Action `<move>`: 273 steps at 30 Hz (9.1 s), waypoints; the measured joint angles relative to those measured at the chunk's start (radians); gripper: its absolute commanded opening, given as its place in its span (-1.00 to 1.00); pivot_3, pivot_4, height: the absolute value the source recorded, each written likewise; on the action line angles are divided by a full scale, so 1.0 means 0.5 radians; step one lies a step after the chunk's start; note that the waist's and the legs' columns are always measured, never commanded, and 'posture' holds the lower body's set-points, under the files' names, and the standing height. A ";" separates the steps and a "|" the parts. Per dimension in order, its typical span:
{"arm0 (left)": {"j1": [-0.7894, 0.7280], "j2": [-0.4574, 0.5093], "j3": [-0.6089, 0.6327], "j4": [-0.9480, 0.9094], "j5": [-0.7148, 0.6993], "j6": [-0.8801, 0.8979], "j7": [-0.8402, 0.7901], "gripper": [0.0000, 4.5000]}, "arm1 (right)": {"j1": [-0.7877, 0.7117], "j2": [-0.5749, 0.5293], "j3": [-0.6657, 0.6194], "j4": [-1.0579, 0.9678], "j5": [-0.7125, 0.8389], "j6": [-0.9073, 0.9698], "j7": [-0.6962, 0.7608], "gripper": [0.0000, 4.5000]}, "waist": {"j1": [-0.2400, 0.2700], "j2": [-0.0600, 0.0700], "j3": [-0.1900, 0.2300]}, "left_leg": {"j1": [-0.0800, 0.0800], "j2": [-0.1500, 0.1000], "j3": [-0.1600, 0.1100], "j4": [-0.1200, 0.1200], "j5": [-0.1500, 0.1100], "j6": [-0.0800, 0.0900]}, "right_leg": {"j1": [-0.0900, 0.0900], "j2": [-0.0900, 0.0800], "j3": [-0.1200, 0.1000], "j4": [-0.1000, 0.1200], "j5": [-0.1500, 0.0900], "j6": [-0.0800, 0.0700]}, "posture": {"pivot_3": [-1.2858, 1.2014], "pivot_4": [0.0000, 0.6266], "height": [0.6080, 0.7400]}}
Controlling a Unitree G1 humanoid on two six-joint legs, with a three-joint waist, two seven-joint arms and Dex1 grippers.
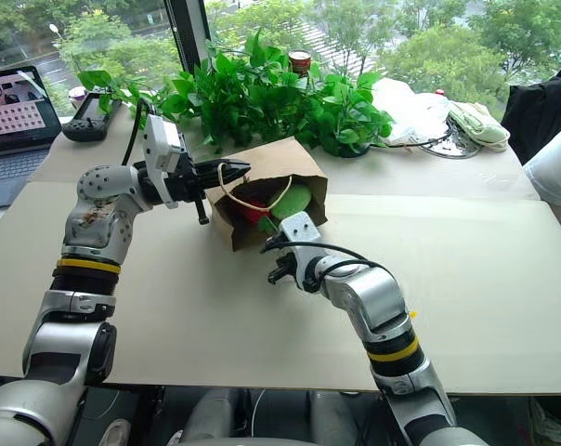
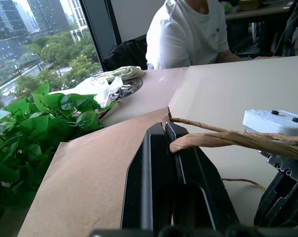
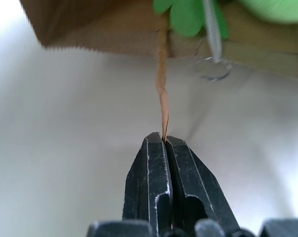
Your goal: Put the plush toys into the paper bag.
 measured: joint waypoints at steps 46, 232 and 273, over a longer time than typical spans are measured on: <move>0.125 -0.306 0.166 -0.270 -0.267 0.546 0.625 -1.00 | -0.231 -0.391 -0.282 -0.457 0.281 -0.081 0.087 -0.96 | 0.003 0.000 0.000 | 0.001 -0.003 -0.004 -0.002 0.003 0.001 | 0.002 0.000 0.002 -0.001 0.000 0.000 | 0.03 -0.52 1.00; 0.167 0.182 -0.333 0.312 0.012 -0.183 -0.866 -0.67 | 0.287 -1.289 -0.702 -0.067 0.870 -0.835 1.398 -1.00 | 0.048 0.001 0.001 | 0.004 -0.006 -0.007 -0.001 0.002 0.003 | 0.005 0.001 0.005 -0.002 -0.002 -0.002 | 0.03 -0.52 1.00; 0.103 0.924 0.103 -0.430 -0.429 1.158 -0.813 0.97 | 0.243 -1.331 -0.615 0.033 0.752 -0.870 1.455 -1.00 | 0.035 0.001 0.001 | 0.005 -0.005 -0.007 -0.001 0.002 0.003 | 0.004 0.001 0.005 0.000 -0.003 -0.002 | 0.03 -0.52 1.00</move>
